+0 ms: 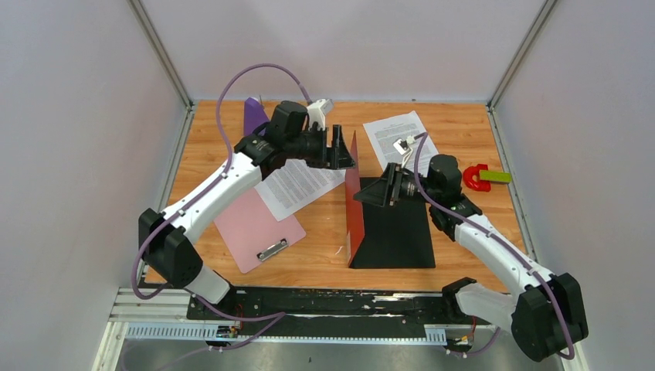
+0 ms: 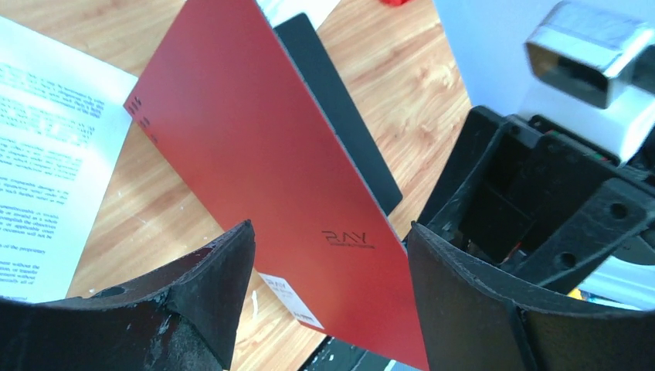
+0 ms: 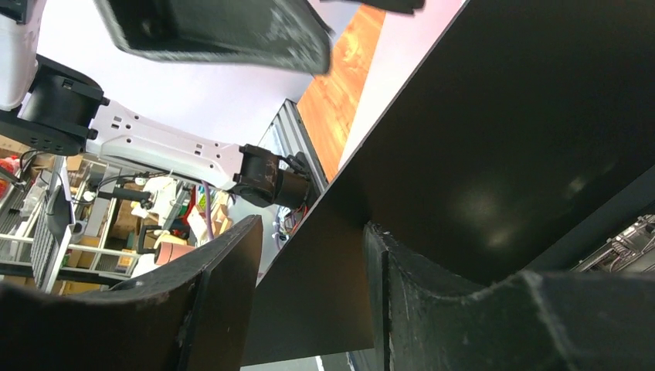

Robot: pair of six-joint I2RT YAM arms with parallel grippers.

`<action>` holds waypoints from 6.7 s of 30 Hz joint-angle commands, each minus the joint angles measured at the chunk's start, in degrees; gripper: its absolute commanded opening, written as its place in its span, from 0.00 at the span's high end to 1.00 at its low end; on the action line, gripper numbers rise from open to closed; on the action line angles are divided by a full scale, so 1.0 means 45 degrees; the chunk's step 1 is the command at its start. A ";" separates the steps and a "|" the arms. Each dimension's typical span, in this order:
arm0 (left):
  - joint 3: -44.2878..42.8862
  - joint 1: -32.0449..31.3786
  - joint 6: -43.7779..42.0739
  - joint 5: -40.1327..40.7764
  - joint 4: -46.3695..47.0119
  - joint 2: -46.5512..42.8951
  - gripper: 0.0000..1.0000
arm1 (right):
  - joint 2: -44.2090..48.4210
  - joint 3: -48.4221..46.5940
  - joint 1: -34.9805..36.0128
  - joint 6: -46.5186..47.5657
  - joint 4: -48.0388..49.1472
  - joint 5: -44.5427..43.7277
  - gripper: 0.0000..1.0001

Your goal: Put the files into the folder

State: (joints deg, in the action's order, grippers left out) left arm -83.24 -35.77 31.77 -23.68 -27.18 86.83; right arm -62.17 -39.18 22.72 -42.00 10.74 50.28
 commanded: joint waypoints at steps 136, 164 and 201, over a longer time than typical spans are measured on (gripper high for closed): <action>0.6272 0.3027 0.1593 0.2118 0.0220 -0.4839 1.00 | -0.7761 -0.2056 0.3570 0.2956 -0.3626 -0.5764 0.82; 0.5144 0.3046 0.0126 0.2779 -0.1223 -0.4261 1.00 | -0.7723 -0.1541 0.4013 0.3996 -0.7138 -1.0955 0.89; 0.5530 0.3203 0.0207 0.0502 -0.0364 -0.3629 1.00 | -0.5396 -0.3864 0.4178 0.3709 -0.8198 -1.1374 0.84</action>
State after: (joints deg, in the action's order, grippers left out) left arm -58.46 -21.76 33.08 -18.63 -31.20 70.76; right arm -87.74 -57.06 41.93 -25.80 -24.34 0.47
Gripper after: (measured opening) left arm 0.015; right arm 0.154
